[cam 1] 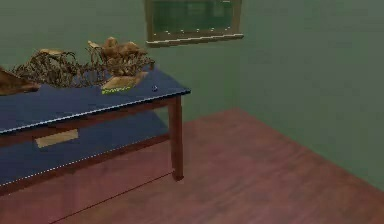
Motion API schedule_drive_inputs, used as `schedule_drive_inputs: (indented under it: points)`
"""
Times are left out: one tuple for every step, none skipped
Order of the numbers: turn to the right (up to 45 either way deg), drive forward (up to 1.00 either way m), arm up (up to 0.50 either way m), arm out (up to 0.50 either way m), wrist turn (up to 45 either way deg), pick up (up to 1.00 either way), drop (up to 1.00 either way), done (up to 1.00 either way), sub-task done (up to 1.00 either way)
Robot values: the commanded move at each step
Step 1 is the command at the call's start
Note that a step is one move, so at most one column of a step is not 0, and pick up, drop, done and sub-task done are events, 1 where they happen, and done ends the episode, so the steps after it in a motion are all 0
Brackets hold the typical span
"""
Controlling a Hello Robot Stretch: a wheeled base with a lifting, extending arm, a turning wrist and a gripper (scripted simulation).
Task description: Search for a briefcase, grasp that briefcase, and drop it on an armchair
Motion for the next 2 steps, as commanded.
schedule_drive_inputs:
  points:
    - [45.0, 0.00, 0.00, 0.00, 0.0, 0.00, 0.00, 0.00, 0.00]
    - [21.0, 0.00, 0.00, 0.00, 0.0, 0.00, 0.00, 0.00, 0.00]
